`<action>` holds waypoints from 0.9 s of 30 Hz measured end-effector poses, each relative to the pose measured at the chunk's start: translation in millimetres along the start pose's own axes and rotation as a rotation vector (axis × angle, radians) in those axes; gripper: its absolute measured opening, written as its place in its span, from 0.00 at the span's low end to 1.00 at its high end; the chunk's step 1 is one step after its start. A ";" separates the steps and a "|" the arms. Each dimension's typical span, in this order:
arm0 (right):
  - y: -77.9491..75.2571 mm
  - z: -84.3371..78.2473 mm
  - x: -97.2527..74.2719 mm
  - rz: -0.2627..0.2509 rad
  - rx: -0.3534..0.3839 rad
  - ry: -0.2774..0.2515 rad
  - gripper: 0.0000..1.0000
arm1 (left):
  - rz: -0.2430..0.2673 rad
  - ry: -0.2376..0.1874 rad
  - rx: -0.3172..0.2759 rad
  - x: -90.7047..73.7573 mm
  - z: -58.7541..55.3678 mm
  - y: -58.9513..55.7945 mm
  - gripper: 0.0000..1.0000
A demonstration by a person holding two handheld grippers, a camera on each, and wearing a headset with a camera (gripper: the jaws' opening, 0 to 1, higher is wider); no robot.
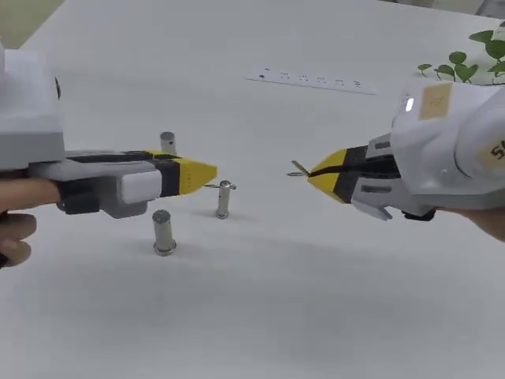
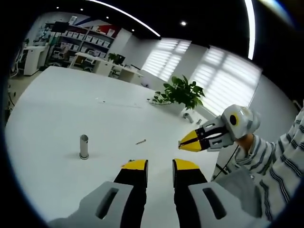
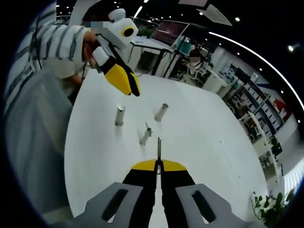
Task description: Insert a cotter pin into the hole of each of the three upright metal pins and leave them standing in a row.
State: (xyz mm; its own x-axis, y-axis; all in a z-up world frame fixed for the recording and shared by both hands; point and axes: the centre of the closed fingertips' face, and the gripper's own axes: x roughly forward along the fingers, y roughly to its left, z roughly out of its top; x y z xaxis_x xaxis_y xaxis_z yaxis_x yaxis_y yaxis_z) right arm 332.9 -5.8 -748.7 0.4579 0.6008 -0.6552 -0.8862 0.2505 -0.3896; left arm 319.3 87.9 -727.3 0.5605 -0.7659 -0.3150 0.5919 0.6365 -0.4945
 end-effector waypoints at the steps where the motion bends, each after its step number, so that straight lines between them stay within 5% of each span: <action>1: 0.9 0.7 0.1 0.000 -0.002 -0.001 0.03 | -0.006 0.003 0.000 1.9 -0.1 -1.4 0.19; 9: 14.9 10.7 3.9 -0.011 -0.074 -0.012 0.03 | -0.054 0.030 -0.029 20.0 -5.1 -15.7 0.19; 21: 31.9 8.8 8.6 -0.025 -0.197 0.036 0.03 | -0.108 0.107 -0.024 37.7 -28.7 -37.2 0.22; 27: 35.0 7.3 9.0 -0.024 -0.200 0.043 0.03 | -0.128 0.125 -0.026 42.2 -35.7 -43.2 0.20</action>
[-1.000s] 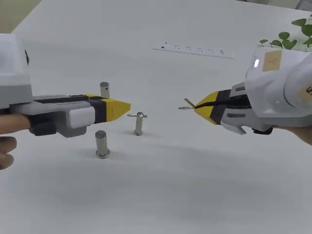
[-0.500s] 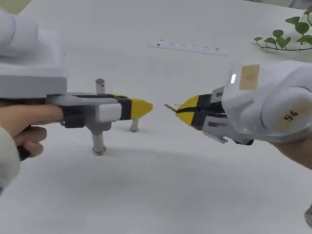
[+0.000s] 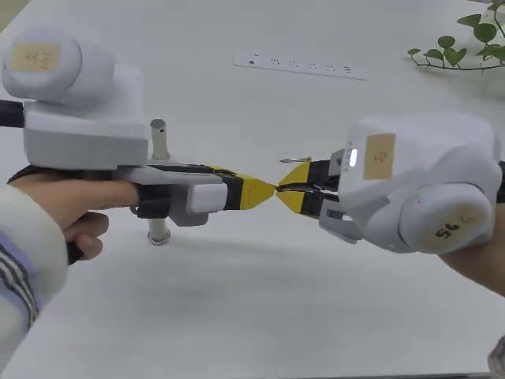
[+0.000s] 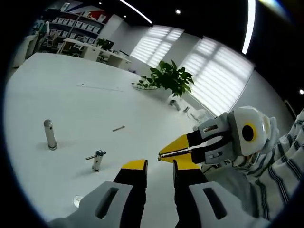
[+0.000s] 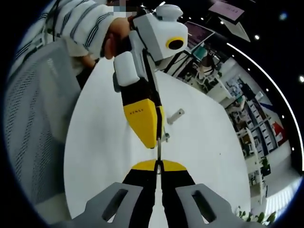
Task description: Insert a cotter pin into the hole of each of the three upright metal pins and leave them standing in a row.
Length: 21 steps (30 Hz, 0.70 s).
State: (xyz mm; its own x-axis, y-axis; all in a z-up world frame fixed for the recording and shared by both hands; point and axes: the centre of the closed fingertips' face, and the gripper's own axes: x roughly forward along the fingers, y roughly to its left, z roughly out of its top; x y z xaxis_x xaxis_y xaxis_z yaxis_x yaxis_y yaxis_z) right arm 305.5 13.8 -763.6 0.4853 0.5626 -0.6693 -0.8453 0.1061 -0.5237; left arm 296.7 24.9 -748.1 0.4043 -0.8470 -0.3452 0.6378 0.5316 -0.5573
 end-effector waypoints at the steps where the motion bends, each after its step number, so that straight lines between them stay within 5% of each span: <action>1: 0.3 0.2 -0.3 -0.002 -0.005 -0.001 0.03 | -0.001 0.001 0.002 0.3 -0.7 -0.7 0.19; 21: 5.5 2.3 0.6 0.000 -0.028 -0.010 0.03 | -0.028 0.000 0.018 1.3 -1.4 2.4 0.11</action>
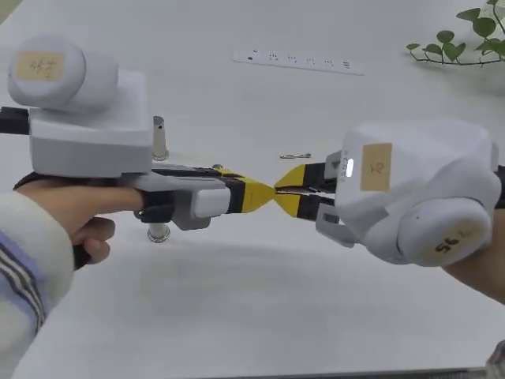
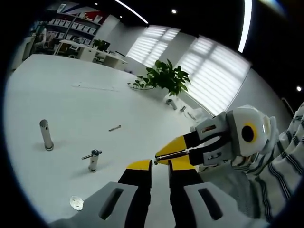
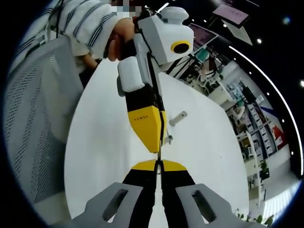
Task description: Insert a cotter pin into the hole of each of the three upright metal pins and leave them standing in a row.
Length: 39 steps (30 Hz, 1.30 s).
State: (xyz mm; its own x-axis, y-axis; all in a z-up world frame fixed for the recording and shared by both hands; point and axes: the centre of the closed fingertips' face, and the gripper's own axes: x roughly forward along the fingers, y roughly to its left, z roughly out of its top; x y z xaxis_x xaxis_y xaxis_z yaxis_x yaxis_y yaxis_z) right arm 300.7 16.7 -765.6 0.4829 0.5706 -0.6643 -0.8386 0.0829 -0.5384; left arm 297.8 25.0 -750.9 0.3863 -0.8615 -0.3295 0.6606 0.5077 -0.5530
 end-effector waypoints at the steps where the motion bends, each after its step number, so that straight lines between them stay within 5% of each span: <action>1: 0.2 -0.2 -0.2 0.001 0.001 0.000 0.03 | -0.003 0.000 -0.007 -0.2 0.0 -0.1 0.11; 39: 9.1 -3.9 -1.0 -0.010 0.020 0.010 0.03 | -0.007 0.067 0.019 3.7 -8.4 3.4 0.02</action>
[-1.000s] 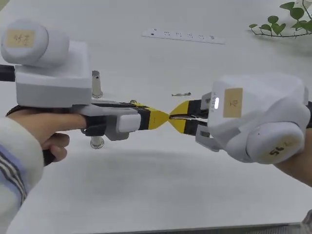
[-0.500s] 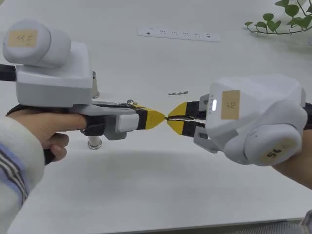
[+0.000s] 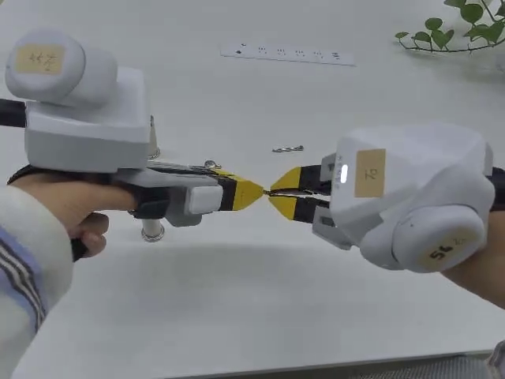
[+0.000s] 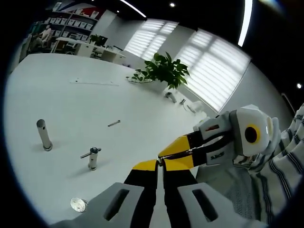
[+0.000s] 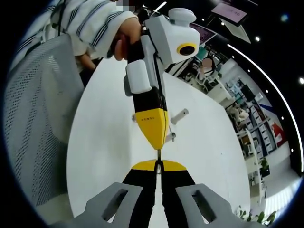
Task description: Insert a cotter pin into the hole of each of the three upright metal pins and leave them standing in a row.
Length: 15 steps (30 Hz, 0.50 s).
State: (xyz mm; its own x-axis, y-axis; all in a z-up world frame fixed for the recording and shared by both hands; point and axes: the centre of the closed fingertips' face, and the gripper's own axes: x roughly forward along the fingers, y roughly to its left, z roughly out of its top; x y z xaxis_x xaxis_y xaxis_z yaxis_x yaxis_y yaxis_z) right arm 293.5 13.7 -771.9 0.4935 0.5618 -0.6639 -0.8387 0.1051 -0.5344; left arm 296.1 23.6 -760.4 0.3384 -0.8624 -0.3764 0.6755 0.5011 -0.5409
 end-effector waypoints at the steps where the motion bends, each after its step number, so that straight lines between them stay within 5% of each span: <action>1: 0.1 -0.1 0.0 0.000 -0.002 0.001 0.03 | 0.000 0.000 -0.003 0.0 -0.1 0.0 0.02; 15: 0.8 0.2 0.2 0.002 0.003 -0.002 0.03 | 0.000 0.021 -0.023 2.4 -5.1 -1.4 0.01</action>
State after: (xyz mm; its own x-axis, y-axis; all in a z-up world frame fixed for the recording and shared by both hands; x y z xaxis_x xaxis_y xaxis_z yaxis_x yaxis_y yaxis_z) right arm 292.9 14.0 -772.4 0.4911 0.5636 -0.6642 -0.8404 0.1059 -0.5315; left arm 292.7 21.2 -764.5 0.3247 -0.8607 -0.3922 0.6604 0.5031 -0.5575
